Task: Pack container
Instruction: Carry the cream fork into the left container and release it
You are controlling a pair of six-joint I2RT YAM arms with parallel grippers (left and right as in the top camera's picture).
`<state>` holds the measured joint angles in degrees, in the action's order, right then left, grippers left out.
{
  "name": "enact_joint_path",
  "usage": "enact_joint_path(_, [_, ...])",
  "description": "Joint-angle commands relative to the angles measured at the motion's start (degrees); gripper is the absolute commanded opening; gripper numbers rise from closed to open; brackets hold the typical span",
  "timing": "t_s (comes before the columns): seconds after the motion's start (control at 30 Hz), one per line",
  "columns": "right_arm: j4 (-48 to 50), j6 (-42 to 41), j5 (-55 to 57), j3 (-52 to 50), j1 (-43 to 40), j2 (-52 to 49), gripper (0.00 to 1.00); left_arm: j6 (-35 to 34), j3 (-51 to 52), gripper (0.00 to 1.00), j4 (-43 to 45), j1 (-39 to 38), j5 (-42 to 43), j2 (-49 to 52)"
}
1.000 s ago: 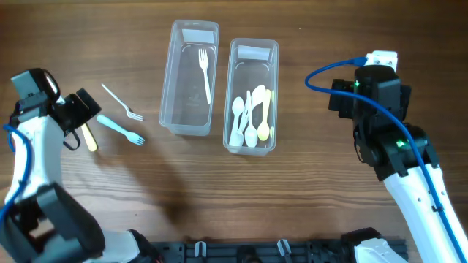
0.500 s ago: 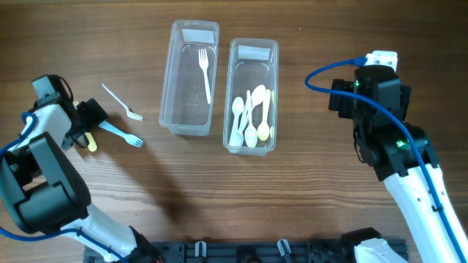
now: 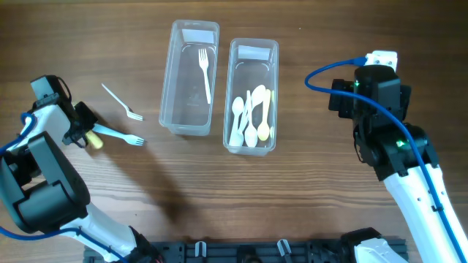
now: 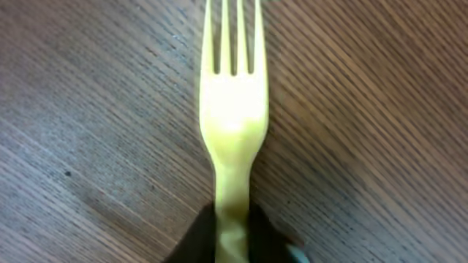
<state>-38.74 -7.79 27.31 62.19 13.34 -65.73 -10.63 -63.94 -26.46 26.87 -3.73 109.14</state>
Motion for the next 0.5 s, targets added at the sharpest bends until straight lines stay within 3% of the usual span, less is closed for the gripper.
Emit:
enact_joint_path(0.0, [0.13,0.31,1.18,0.81,-0.04,-0.50,1.00,-0.35,0.17,0.04,-0.52,0.26,0.63,1.62])
enact_joint_path(0.13, [0.11,0.31,1.18,0.81,-0.04,-0.50,1.00,-0.42,-0.94,0.04,-0.90,0.24,0.63,-1.97])
enact_joint_path(0.33, [0.13,0.28,1.18,0.81,-0.04,-0.50,1.00,-0.81,-3.10,0.04,-4.13,0.24,1.66,-17.51])
enact_joint_path(0.4, [0.13,0.33,1.18,0.81,-0.04,-0.50,1.00,-0.79,-3.10,0.04,-6.21,0.24,7.67,-23.08])
enact_joint_path(0.47, [0.13,0.31,1.18,0.81,-0.04,-0.50,1.00,-0.76,-3.08,0.04,-7.93,-0.28,20.70,-27.63])
